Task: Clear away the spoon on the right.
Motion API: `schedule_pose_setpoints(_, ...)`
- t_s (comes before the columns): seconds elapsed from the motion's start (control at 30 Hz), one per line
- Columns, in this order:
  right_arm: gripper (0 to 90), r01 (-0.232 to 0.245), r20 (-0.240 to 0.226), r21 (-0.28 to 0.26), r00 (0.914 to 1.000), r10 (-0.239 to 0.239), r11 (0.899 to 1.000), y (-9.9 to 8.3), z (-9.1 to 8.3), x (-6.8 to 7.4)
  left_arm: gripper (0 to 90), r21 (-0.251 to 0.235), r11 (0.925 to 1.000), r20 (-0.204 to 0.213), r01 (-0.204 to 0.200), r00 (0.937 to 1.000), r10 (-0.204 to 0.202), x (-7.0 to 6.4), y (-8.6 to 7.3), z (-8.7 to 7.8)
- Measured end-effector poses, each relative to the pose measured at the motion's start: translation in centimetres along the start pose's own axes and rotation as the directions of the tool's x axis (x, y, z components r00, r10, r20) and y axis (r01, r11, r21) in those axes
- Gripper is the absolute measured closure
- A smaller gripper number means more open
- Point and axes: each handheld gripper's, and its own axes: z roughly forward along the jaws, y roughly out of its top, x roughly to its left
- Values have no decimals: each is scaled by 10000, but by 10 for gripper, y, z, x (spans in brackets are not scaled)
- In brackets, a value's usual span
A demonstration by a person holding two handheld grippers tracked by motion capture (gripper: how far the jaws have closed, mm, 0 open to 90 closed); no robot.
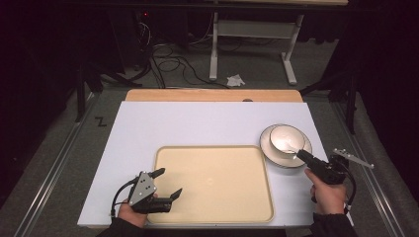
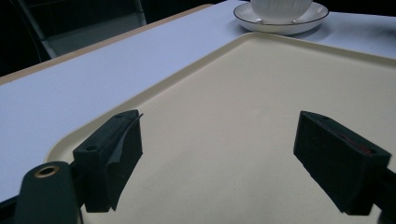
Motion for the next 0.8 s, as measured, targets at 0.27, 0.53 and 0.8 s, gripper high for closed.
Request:
schedule_pose_setpoints(0.27, 790, 176, -11, 29, 9998, -176, 9998, 0, 0, 1, 159, 0, 10000, 3, -2, 10000, 2, 0, 0, 0)
schedule_pose_setpoints(0.53, 794, 262, 7, 36, 9997, -262, 9997, 0, 0, 2, 159, 7, 10000, 7, 0, 10000, 0, 0, 0, 0)
schedule_pose_setpoints(0.8, 785, -878, -325, 104, 9956, 881, 9961, -1, 2, -8, 159, 21, 10000, 21, -15, 10000, 15, 0, 0, 0)
